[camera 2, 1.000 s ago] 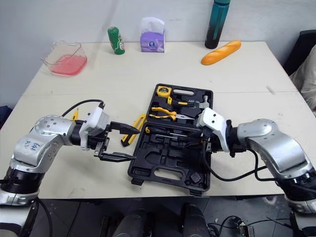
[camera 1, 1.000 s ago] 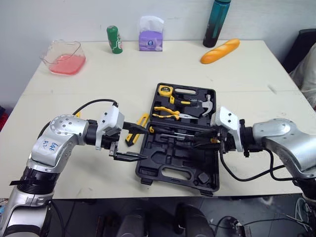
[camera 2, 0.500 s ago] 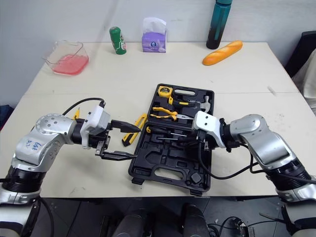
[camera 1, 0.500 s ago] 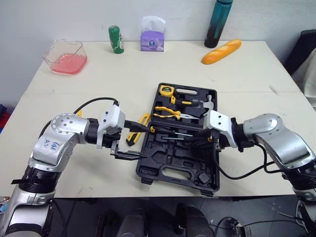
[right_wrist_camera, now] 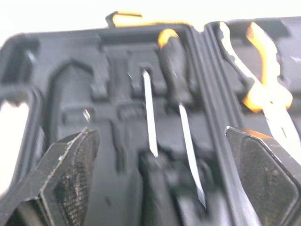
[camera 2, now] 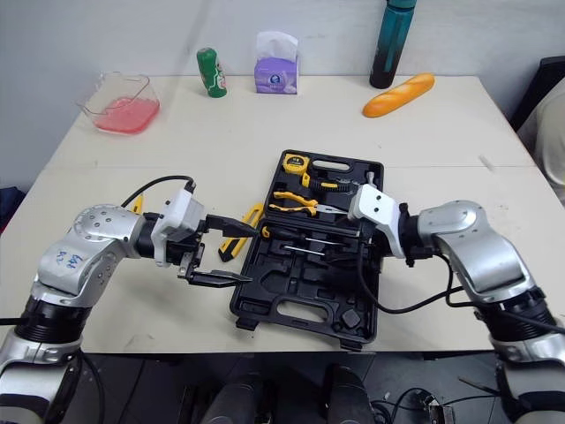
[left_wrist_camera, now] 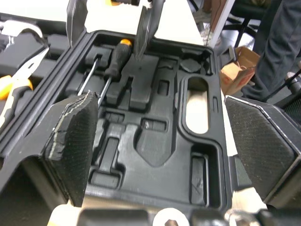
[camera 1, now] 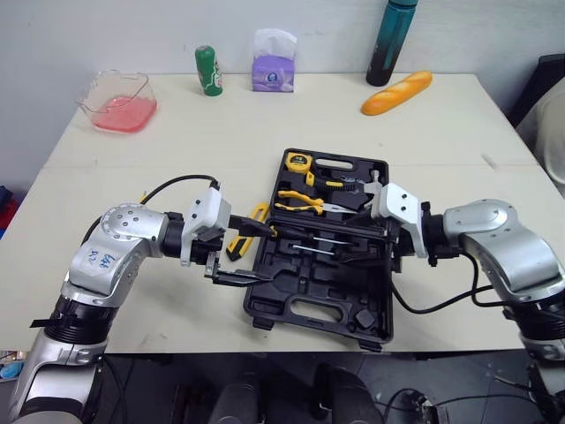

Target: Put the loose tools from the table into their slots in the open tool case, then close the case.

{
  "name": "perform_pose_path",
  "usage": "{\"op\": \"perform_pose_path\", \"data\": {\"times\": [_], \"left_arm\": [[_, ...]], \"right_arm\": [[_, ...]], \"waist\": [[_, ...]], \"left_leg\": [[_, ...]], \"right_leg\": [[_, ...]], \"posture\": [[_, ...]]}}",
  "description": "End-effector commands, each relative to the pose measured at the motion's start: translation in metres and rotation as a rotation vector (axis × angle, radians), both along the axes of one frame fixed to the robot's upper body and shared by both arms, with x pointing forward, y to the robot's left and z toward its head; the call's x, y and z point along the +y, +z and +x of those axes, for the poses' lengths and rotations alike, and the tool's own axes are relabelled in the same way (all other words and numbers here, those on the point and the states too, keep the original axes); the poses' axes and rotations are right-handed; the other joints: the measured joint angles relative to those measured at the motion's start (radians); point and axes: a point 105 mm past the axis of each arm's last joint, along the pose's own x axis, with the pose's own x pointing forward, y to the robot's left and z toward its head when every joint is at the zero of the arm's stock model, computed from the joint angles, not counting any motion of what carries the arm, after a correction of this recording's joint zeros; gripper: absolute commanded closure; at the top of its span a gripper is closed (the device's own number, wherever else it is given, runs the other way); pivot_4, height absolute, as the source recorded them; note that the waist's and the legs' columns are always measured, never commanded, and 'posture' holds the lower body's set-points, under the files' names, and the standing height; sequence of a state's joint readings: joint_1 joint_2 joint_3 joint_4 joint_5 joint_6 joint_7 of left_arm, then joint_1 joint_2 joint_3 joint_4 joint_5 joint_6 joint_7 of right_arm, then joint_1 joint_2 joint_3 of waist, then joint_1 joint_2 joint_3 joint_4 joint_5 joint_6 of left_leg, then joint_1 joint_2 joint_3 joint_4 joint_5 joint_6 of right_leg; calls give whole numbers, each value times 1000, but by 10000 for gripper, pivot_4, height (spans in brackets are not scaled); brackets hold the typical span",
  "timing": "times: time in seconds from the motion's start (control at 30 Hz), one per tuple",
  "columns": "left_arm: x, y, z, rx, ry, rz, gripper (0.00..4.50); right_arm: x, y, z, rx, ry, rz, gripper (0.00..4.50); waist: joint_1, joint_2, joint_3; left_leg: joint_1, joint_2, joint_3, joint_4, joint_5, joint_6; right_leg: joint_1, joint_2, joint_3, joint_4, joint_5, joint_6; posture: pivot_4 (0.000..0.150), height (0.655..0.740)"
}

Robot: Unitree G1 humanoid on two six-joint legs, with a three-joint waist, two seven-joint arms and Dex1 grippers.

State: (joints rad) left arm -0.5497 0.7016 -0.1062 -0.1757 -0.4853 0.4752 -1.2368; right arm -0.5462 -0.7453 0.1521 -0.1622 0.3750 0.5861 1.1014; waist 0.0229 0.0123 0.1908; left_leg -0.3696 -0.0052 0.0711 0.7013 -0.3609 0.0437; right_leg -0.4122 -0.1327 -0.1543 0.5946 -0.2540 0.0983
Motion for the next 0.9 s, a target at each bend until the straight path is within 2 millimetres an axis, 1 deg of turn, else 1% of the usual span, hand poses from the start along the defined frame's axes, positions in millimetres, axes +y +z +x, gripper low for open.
{"op": "perform_pose_path", "data": {"times": [0.03,0.1,0.17,0.23,0.27,0.37,0.43,0.5,0.6,0.67,0.73,0.8,0.87,0.9], "left_arm": [[-3,7,0,-32,-23,-1,0],[-4,8,1,-31,-27,1,0],[-4,8,2,-31,-31,4,0],[-5,8,2,-32,-35,7,0],[-5,8,3,-33,-37,8,0],[-6,9,3,-39,-43,12,0],[-7,10,4,-43,-45,12,0],[-7,10,5,-48,-44,12,0],[-7,9,8,-52,-40,14,0],[-7,8,8,-54,-37,15,0],[-7,7,8,-54,-36,15,0],[-6,7,7,-53,-35,16,0],[-6,5,6,-45,-29,15,0],[-5,4,6,-38,-21,13,0]], "right_arm": [[-4,9,7,-22,-41,145,9572],[-5,3,8,-4,-44,170,18917],[-6,-7,9,7,-57,165,30257],[-6,-15,11,13,-73,153,40539],[-6,-18,11,19,-77,149,44857],[-7,-27,10,36,-84,129,44857],[-11,-41,11,68,-110,60,44857],[-20,-65,10,95,-119,-71,44857],[-35,-104,-4,206,-104,-266,44857],[-39,-116,-3,194,-127,-326,44857],[-38,-114,4,163,-156,-321,44857],[-31,-101,8,153,-173,-249,44857],[-22,-84,7,123,-150,-161,44857],[-17,-74,4,104,-129,-111,44857]], "waist": [[1,0,0],[1,0,0],[1,0,0],[-1,0,0],[-1,0,0],[-1,0,0],[-1,0,0],[-1,0,0],[1,-1,-3],[3,-6,-6],[3,-11,-11],[2,-16,-17],[2,-17,-17],[3,-16,-16]], "left_leg": [[0,0,0,0,0,0],[0,0,0,0,0,0],[0,0,0,0,0,0],[0,0,0,0,0,0],[0,0,0,0,0,0],[0,0,0,0,0,0],[0,0,0,0,0,0],[0,0,0,0,0,0],[3,0,-1,0,0,0],[6,0,-3,0,0,0],[16,0,-6,-2,-1,-1],[19,0,-8,-2,-2,-2],[19,0,-12,-2,-3,-3],[19,0,-12,-2,-3,-3]], "right_leg": [[0,0,0,0,0,0],[0,0,0,0,0,0],[0,0,0,0,0,0],[0,0,-1,0,0,0],[0,0,0,0,0,0],[0,0,0,0,0,0],[0,0,0,0,0,0],[0,0,0,0,0,0],[4,0,0,0,0,0],[7,0,-2,-1,0,0],[20,0,-2,-6,0,-1],[24,-1,0,-6,-1,-1],[26,-4,0,-7,-1,-1],[25,-10,0,-7,-1,-1]], "posture": [[1500,7327],[1500,7327],[1500,7327],[1500,7327],[1500,7327],[1500,7327],[1500,7327],[1500,7327],[1500,7327],[1500,7327],[1500,7327],[1500,7327],[1500,7327],[1500,7327]]}}
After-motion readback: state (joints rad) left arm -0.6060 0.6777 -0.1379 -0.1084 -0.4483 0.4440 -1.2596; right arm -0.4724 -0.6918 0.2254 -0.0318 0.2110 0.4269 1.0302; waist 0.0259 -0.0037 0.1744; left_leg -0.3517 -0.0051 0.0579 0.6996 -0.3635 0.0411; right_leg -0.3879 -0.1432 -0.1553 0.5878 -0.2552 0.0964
